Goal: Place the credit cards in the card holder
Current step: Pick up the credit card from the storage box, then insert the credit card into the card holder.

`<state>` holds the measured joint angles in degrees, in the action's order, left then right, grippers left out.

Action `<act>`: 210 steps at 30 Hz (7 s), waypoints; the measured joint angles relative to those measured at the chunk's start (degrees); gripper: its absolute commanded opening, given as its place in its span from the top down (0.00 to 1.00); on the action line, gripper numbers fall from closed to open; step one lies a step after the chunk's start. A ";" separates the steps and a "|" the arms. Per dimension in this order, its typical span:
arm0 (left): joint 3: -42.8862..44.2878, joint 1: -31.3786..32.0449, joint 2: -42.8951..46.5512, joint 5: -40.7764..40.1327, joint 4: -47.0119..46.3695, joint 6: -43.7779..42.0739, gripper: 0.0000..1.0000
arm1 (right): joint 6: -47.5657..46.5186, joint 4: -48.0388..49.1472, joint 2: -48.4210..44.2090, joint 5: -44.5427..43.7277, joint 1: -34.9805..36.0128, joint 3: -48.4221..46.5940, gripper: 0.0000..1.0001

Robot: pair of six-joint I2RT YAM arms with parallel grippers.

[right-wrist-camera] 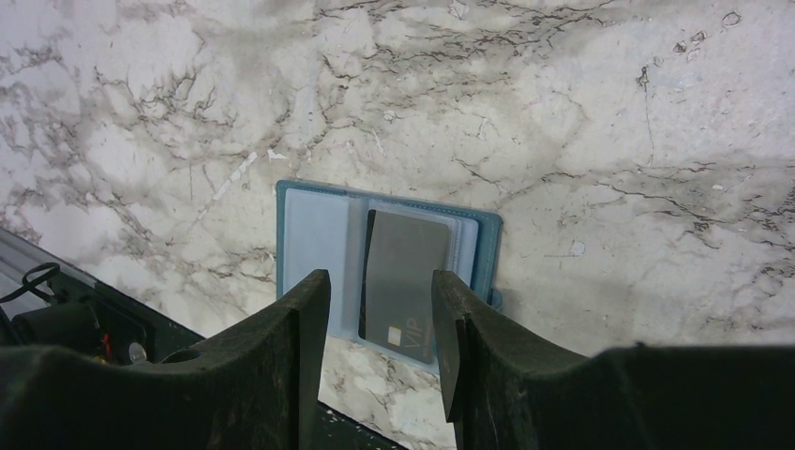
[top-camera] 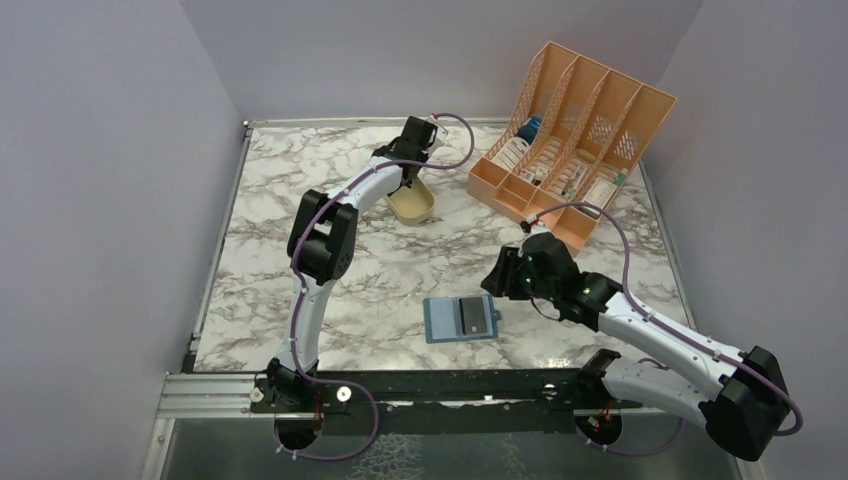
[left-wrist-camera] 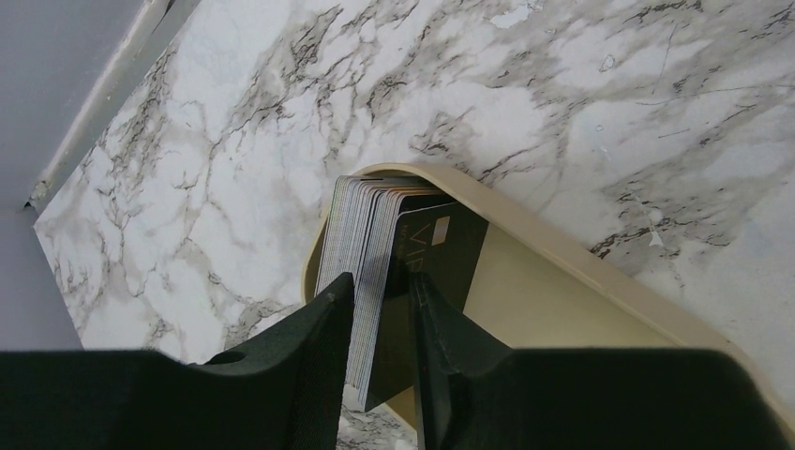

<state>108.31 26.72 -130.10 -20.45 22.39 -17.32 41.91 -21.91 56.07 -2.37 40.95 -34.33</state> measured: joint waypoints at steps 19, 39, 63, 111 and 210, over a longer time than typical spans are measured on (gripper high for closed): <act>0.68 -0.04 1.31 2.40 3.52 3.52 1.00 | 1.33 -0.37 -1.38 -0.02 0.00 0.59 0.55; -16.76 -0.35 31.43 29.46 5.62 25.79 1.00 | 5.40 8.83 -5.90 7.39 0.00 3.96 0.60; -69.40 -2.23 62.16 72.52 -35.19 66.03 1.00 | 16.70 27.28 -9.14 14.62 0.00 7.58 0.57; -83.12 -2.21 68.06 72.61 -44.02 78.44 0.60 | 12.66 36.46 -2.03 21.59 0.24 10.21 0.99; -79.73 9.79 44.24 46.86 -33.29 61.70 0.96 | -1.01 31.15 19.54 28.74 -9.60 11.67 0.99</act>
<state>28.58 36.51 -85.86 26.41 -10.90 44.38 40.91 9.23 75.61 26.37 31.35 -22.65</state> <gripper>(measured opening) 0.039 0.012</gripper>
